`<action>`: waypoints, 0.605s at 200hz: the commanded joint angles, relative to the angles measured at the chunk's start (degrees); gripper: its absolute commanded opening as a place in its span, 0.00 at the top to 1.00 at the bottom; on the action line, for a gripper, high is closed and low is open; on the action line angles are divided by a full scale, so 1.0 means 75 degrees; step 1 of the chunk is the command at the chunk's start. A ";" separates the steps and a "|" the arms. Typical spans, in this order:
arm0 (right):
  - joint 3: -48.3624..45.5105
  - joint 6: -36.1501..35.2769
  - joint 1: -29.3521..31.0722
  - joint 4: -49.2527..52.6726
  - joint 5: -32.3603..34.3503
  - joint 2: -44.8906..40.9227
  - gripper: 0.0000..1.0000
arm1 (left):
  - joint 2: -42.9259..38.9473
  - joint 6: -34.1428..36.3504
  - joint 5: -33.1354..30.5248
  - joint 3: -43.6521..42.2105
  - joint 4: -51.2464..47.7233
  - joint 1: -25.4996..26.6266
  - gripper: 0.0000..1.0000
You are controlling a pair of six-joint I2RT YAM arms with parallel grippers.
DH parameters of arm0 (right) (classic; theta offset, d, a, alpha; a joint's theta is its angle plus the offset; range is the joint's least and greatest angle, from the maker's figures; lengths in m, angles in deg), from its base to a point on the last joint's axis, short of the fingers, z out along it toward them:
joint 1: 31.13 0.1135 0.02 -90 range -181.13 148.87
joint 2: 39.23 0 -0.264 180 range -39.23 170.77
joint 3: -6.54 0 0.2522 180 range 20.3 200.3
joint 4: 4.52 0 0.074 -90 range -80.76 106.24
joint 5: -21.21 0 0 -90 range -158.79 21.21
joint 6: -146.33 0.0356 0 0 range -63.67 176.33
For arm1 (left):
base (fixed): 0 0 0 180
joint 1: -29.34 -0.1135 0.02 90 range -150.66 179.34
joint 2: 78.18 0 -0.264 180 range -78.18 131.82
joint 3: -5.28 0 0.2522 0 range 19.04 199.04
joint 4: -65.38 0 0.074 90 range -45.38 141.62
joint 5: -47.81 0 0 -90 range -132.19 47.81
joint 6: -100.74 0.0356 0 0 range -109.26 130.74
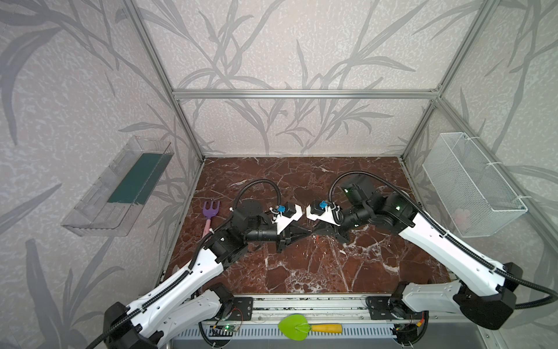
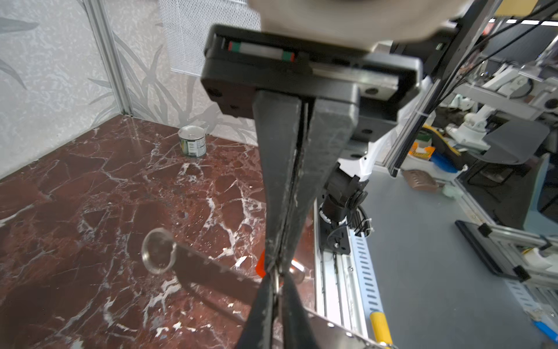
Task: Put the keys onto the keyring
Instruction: 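Grip the split ring with the right gripper while the left holds the plate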
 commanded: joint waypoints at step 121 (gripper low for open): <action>-0.2661 0.2203 0.0034 -0.3446 0.0677 -0.1443 0.72 | -0.0573 -0.1188 -0.0680 -0.1624 0.3717 0.0106 1.00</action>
